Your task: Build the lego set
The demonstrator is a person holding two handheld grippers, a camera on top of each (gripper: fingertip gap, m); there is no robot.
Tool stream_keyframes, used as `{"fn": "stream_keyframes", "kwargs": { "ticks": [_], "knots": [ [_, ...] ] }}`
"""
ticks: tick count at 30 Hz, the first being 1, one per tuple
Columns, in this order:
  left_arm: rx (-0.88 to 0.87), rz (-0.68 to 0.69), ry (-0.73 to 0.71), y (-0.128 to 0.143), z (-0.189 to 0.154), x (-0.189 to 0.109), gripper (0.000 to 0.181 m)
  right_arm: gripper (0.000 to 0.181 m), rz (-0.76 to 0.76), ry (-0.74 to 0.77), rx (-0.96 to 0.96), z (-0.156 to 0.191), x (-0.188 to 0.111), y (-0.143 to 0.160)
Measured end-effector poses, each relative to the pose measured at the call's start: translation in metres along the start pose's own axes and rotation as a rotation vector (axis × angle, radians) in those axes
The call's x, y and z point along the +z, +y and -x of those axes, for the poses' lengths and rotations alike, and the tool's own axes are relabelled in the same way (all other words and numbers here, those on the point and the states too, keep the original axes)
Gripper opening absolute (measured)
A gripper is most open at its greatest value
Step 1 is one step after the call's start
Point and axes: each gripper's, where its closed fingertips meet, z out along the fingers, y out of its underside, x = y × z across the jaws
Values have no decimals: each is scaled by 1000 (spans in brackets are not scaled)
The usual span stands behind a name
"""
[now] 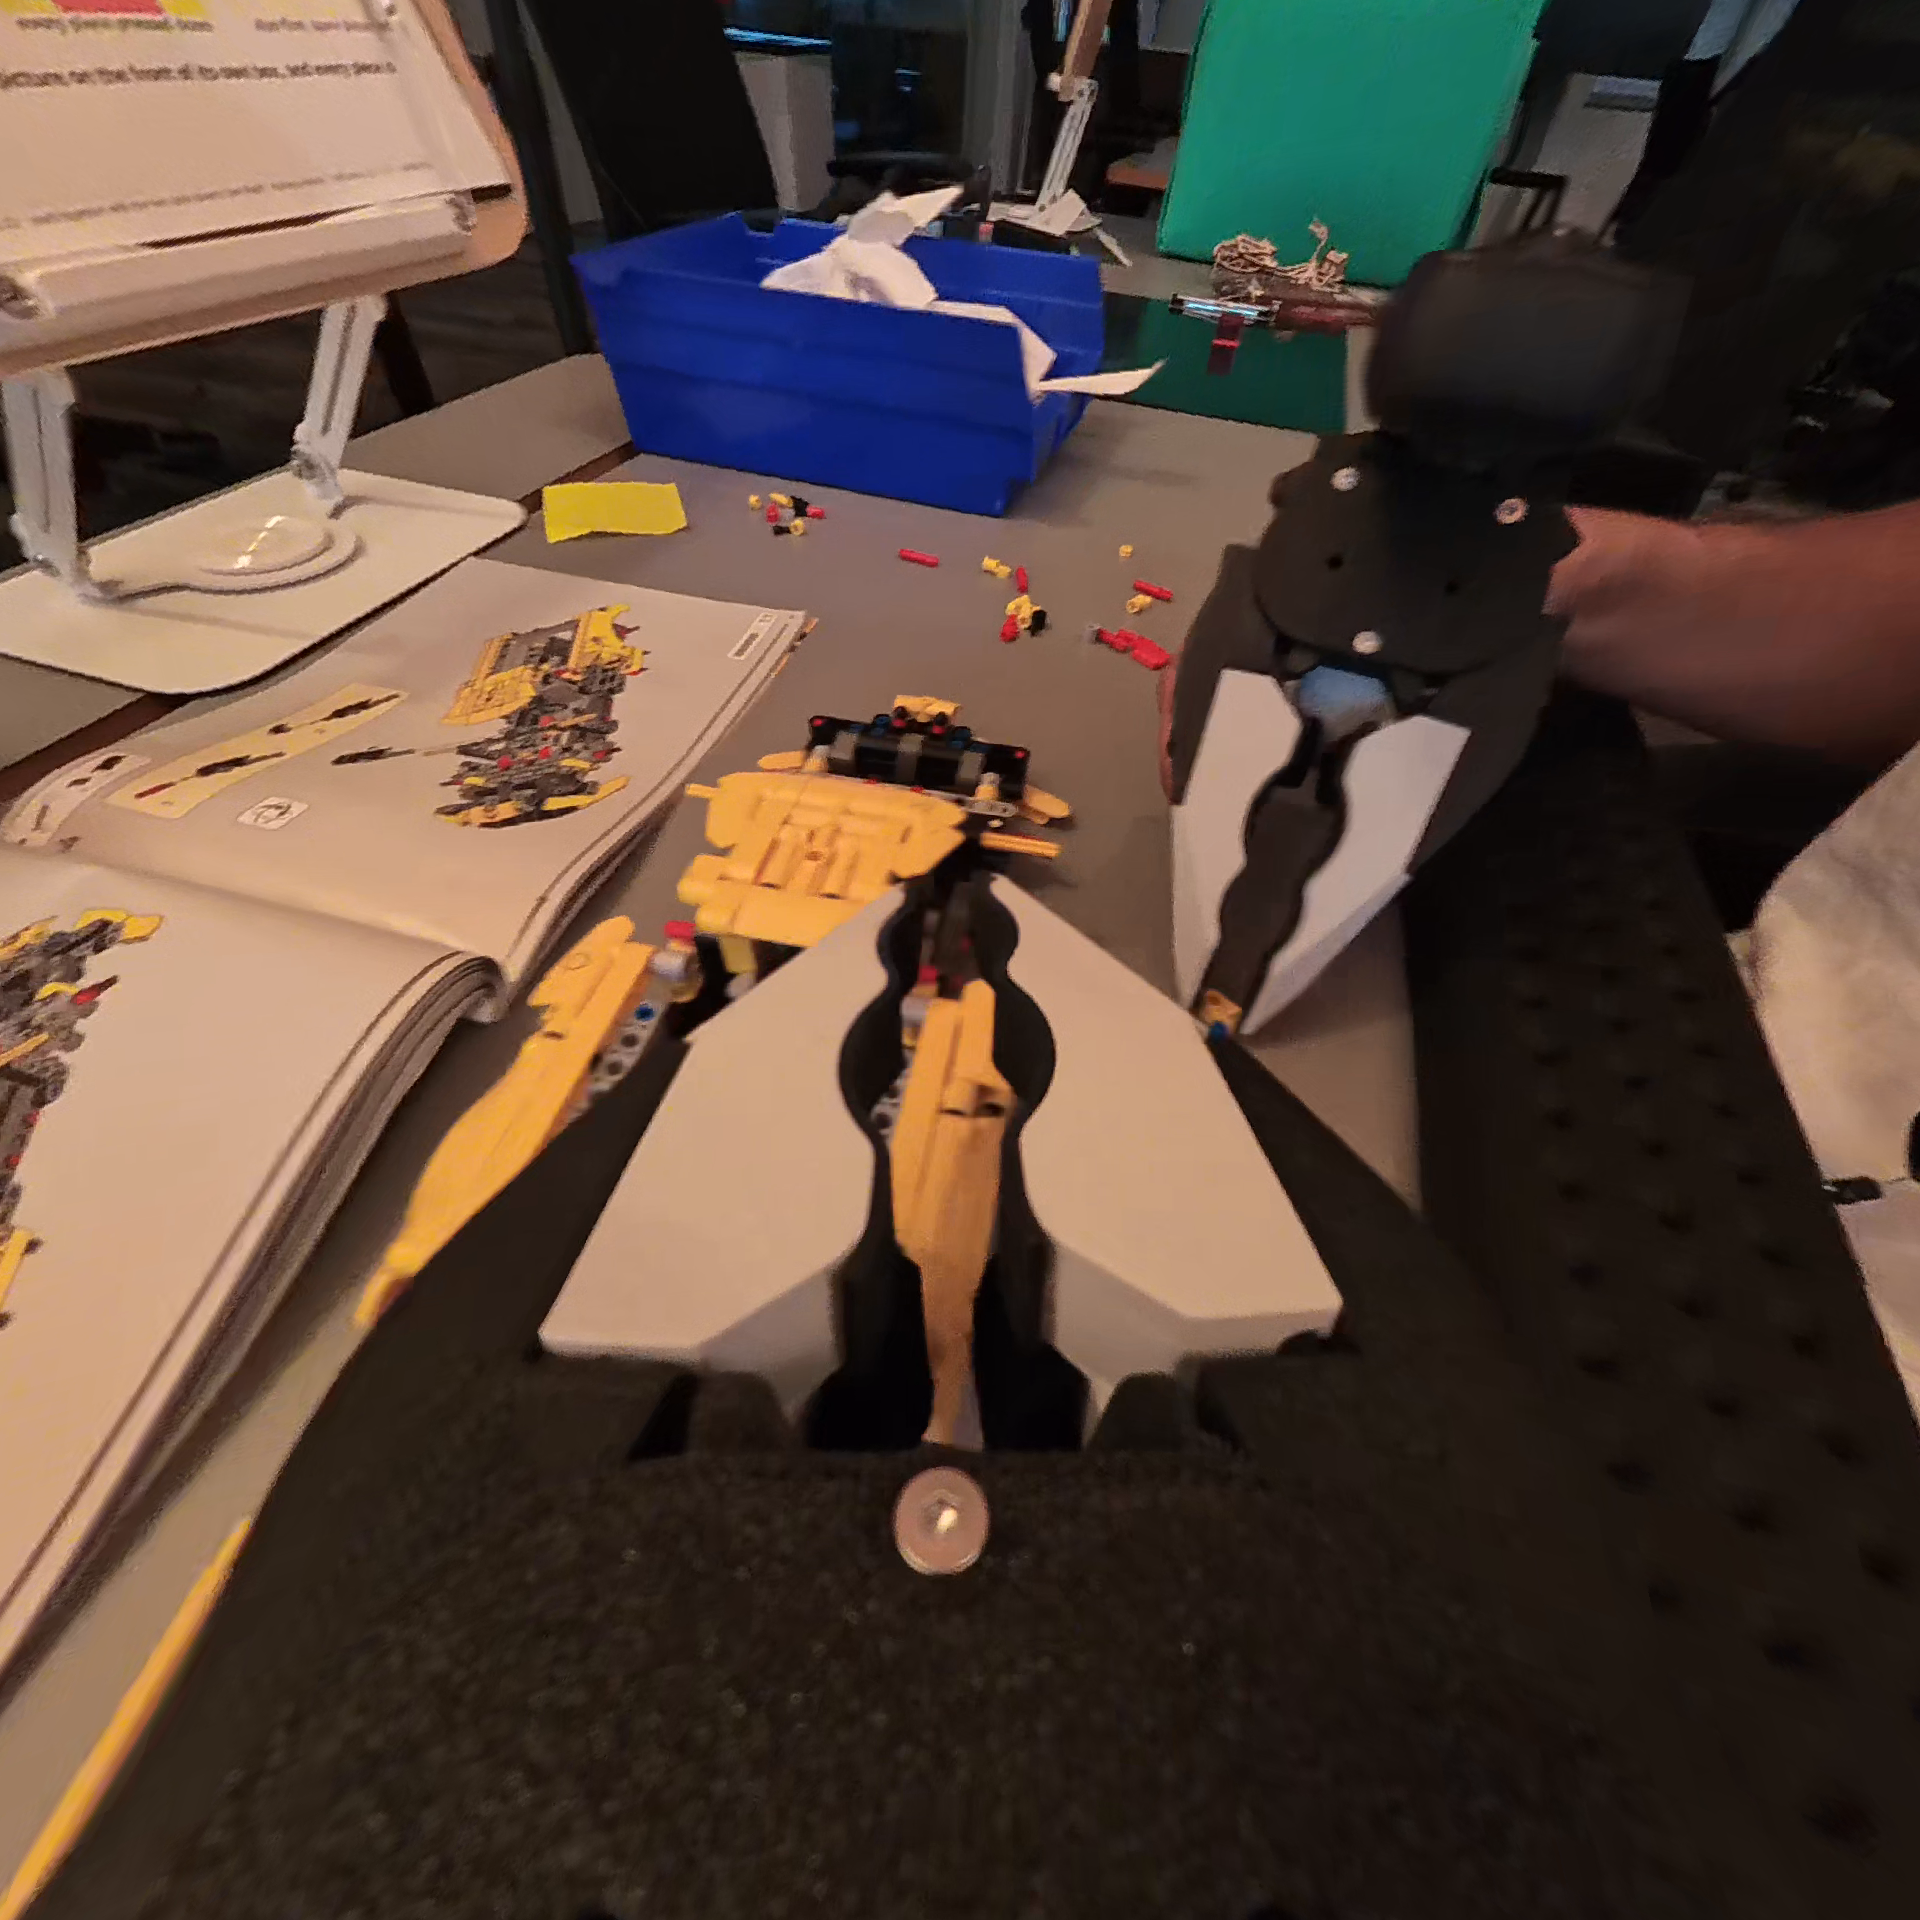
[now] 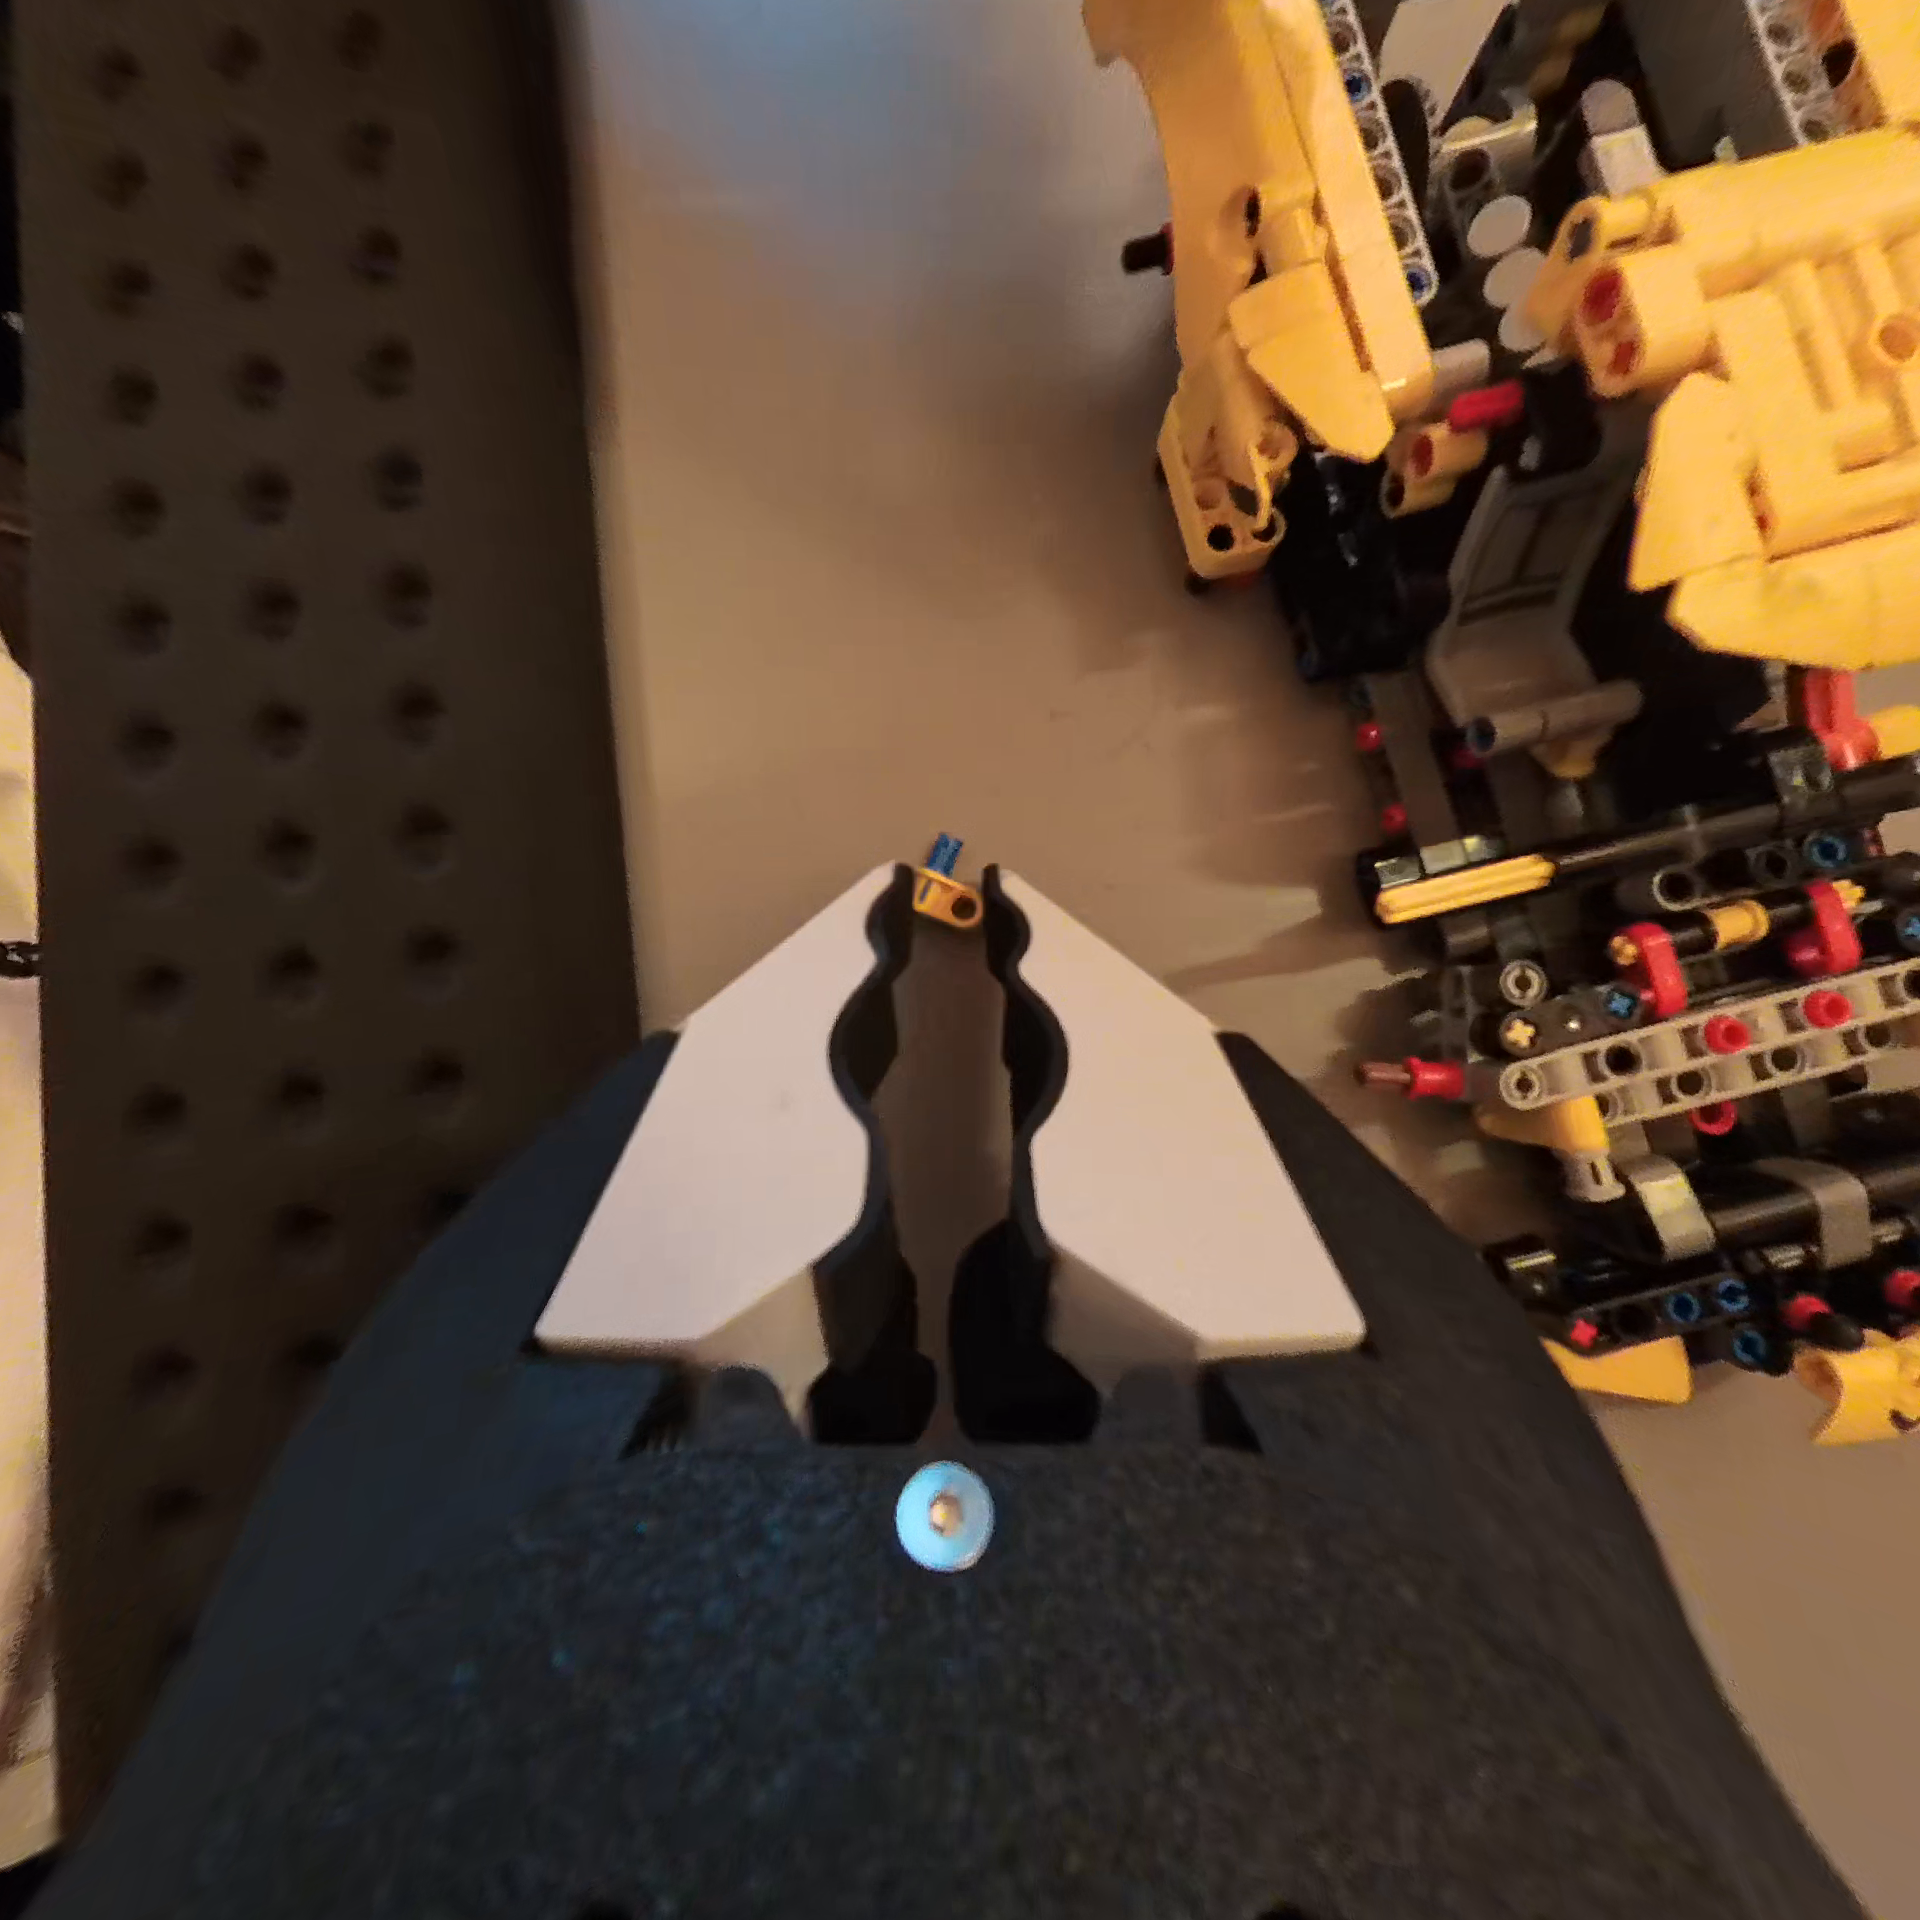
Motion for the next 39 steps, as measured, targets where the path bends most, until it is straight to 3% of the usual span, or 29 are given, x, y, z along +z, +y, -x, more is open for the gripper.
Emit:
{"fn": "stream_keyframes", "kwargs": {
  "ticks": [2, 6, 8, 13, 17, 22, 29, 32, 39],
  "knots": [
    [-28, 24, 41, 2, -17, 1, 9, 5, -23, 43, -36, -4, -3, -3],
    [-219, 63, 90, 9, -46, 4, 13, 0, -212, 230, -226, -12, -32, -35],
    [-254, 40, 92, 8, -55, 8, 13, 0, -170, 243, -230, -16, -32, -31],
    [-91, 105, 61, 22, -69, 16, 21, 0, -326, 54, -17, -11, -38, -49],
    [-27, 5, 60, 3, -77, 15, 21, 0, -524, -199, 256, -7, -50, -73],
    [-142, 5, 40, 6, -70, 13, 21, 0, -694, -226, 331, -13, -65, -88],
    [-411, -197, 110, -16, -70, 11, 17, 0, -707, -100, 208, -8, -64, -97],
    [-420, -229, 127, -22, -71, 7, 11, 0, -736, -110, 210, -7, -70, -101],
    [-348, -220, 164, -23, -76, -1, 10, 3, -867, -385, 398, 2, -82, -106]
  ]
}}
